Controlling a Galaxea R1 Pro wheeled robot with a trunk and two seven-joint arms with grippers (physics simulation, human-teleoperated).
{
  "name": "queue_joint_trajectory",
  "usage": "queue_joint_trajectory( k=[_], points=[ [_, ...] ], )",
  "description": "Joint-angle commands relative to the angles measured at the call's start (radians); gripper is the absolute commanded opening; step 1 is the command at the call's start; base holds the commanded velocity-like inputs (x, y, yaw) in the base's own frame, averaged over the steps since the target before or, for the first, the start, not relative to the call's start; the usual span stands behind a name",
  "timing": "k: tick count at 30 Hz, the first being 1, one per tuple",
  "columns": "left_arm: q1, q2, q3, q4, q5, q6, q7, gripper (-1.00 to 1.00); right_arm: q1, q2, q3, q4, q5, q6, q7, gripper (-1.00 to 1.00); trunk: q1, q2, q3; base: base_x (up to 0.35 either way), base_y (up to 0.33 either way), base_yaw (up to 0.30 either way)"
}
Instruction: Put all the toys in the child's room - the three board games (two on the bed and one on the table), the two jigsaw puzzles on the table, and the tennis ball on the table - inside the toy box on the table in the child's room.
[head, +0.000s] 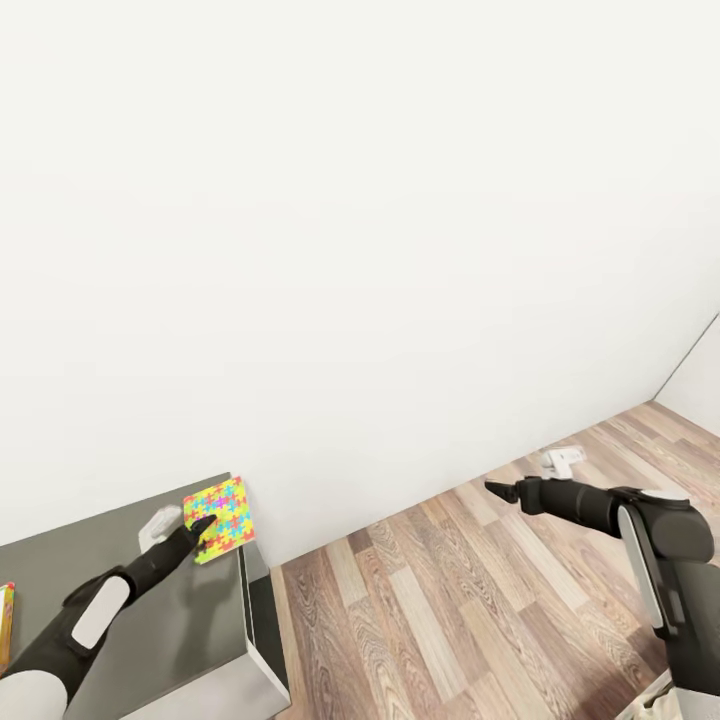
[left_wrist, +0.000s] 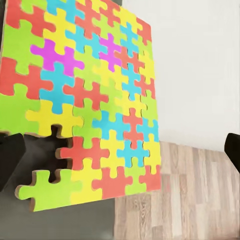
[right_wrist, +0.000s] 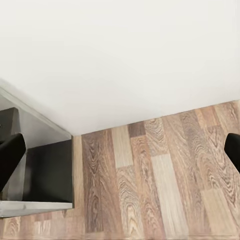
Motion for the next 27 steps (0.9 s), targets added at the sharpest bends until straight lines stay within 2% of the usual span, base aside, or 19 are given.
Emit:
queue_joint_trajectory(
  k=[1, 7, 9, 10, 11, 16, 17, 20, 22, 23, 24, 25, 27],
  points=[
    [0.014, 0.0, 0.004, -0.035, 0.007, 0.02, -0.002, 1.0, -0.002, 0.001, 0.0, 0.012, 0.007, 0.005, 0.008, 1.0, 0.001, -0.002, -0.002, 0.0, 0.0, 0.0],
    [0.087, -0.001, 0.007, -0.227, 0.008, 0.067, -0.002, 1.0, -0.019, 0.005, 0.003, 0.08, 0.008, 0.042, 0.006, 1.0, 0.001, -0.002, -0.002, 0.0, 0.0, 0.0],
    [0.108, -0.001, 0.007, -0.292, 0.02, 0.083, -0.003, 1.0, -0.065, 0.008, 0.005, 0.181, 0.012, 0.078, 0.001, 1.0, 0.001, -0.002, -0.002, 0.0, 0.0, 0.0],
    [0.116, -0.001, 0.007, -0.315, 0.026, 0.089, -0.003, 1.0, -0.089, 0.009, 0.006, 0.234, 0.013, 0.081, 0.0, 1.0, 0.001, -0.002, -0.002, 0.0, 0.0, 0.0],
    [0.131, 0.0, 0.007, -0.363, 0.042, 0.104, -0.003, 1.0, -0.15, 0.012, 0.007, 0.364, 0.016, 0.081, -0.002, 1.0, 0.001, -0.002, -0.002, 0.0, 0.0, 0.0],
    [0.177, 0.001, 0.009, -0.497, 0.076, 0.157, -0.004, 1.0, -0.373, 0.015, 0.005, 0.787, 0.012, 0.078, -0.007, 1.0, 0.001, -0.002, -0.002, 0.0, 0.0, 0.0],
    [0.193, 0.001, 0.009, -0.56, 0.095, 0.182, -0.002, 1.0, -0.462, 0.016, 0.003, 0.962, 0.01, 0.038, -0.008, 1.0, 0.001, -0.002, -0.002, 0.0, 0.0, 0.0],
    [0.217, -0.003, 0.006, -0.678, 0.115, 0.208, 0.017, 1.0, -0.556, 0.017, 0.001, 1.167, 0.005, -0.052, -0.009, 1.0, 0.001, -0.002, -0.002, 0.0, 0.0, 0.0],
    [0.238, -0.007, 0.003, -0.759, 0.127, 0.222, 0.051, 1.0, -0.592, 0.024, 0.0, 1.247, 0.001, -0.11, -0.009, 1.0, 0.001, -0.002, -0.002, 0.0, 0.0, 0.0],
    [0.26, -0.01, 0.0, -0.834, 0.137, 0.242, 0.089, 1.0, -0.614, 0.043, 0.0, 1.297, -0.002, -0.155, -0.009, 1.0, 0.001, -0.002, -0.002, 0.0, 0.0, 0.0],
    [0.282, -0.015, -0.004, -0.907, 0.151, 0.286, 0.127, 1.0, -0.633, 0.079, -0.001, 1.34, -0.003, -0.194, -0.007, 1.0, 0.001, -0.002, -0.002, 0.0, 0.0, 0.0],
    [0.29, -0.021, -0.006, -0.934, 0.169, 0.312, 0.141, 1.0, -0.64, 0.095, -0.001, 1.357, -0.005, -0.208, -0.002, 1.0, 0.001, -0.002, -0.002, 0.0, 0.0, 0.005],
    [0.295, -0.031, -0.003, -0.952, 0.204, 0.337, 0.151, 1.0, -0.644, 0.103, -0.002, 1.367, -0.007, -0.215, 0.018, 1.0, 0.001, -0.002, -0.002, 0.0, 0.0, 0.047]
  ],
)
